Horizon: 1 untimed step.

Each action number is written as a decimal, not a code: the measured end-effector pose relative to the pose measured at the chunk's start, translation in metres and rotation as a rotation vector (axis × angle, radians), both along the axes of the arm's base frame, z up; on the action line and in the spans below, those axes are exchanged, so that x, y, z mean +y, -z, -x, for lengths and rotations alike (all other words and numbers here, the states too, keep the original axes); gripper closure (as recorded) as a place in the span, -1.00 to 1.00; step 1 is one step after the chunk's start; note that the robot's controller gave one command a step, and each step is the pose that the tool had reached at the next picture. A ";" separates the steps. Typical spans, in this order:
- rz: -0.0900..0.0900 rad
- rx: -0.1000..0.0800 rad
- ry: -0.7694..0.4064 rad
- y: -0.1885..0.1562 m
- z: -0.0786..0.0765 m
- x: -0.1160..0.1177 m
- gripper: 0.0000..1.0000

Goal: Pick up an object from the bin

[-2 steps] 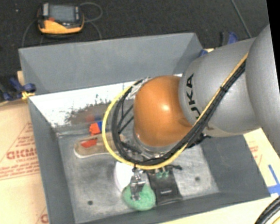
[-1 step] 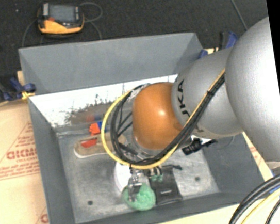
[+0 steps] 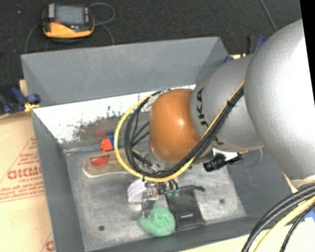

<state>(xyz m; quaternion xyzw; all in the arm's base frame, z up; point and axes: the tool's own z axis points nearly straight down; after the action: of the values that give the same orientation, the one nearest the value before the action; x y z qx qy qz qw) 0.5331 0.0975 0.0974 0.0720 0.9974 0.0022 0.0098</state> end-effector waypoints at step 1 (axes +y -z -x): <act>0.000 0.033 -0.207 0.022 0.037 -0.040 1.00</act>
Offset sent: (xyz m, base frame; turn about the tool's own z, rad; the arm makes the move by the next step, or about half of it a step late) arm 0.0000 0.0000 0.0000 0.0000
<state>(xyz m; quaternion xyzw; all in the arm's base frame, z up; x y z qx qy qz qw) 0.4959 0.0577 0.0751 -0.0313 0.9995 0.0020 -0.0072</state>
